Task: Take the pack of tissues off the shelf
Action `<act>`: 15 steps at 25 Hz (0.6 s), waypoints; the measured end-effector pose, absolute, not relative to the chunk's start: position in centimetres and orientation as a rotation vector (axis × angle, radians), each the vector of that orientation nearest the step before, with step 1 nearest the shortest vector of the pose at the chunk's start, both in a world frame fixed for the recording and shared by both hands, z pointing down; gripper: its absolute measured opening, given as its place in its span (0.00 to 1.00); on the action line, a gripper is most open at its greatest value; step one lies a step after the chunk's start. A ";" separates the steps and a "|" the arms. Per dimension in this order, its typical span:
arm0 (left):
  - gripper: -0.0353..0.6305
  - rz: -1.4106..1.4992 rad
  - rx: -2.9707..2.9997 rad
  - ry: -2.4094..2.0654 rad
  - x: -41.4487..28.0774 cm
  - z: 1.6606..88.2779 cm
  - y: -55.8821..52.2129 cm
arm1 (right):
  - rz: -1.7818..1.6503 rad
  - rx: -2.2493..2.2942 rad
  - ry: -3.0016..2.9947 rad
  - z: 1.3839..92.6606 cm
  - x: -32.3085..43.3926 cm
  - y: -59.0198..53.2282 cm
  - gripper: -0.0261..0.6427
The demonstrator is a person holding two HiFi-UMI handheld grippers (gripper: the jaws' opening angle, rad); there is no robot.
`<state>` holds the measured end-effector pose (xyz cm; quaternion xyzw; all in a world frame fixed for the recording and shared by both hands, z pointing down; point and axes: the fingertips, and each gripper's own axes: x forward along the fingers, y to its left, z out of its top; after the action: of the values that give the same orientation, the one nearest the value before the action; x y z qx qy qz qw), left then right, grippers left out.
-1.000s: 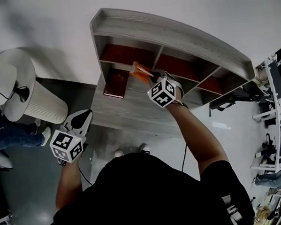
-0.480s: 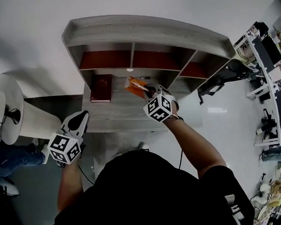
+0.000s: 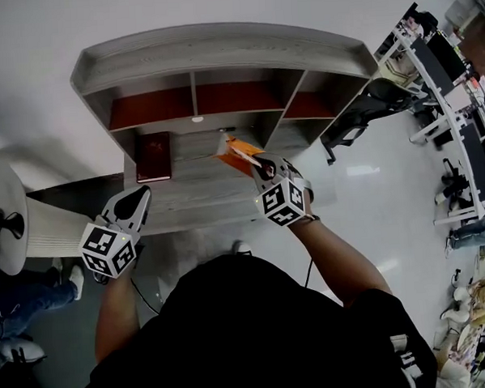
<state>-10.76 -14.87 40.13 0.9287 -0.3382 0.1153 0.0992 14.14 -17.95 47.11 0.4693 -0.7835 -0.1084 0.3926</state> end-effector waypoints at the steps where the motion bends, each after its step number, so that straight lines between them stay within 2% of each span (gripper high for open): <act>1: 0.08 0.340 2.754 -0.985 -10.3 40.0 -15.0 | -0.283 1.204 -1.987 46.8 14.8 -17.4 0.07; 15: 0.08 0.345 2.814 -0.904 -5.6 39.7 -14.9 | -0.311 1.280 -1.949 47.3 20.2 -12.3 0.07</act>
<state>-5.63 -14.92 39.75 0.9424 -0.3028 0.1155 0.0828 20.24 -12.28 47.32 0.5022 -0.7649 -0.1222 0.3844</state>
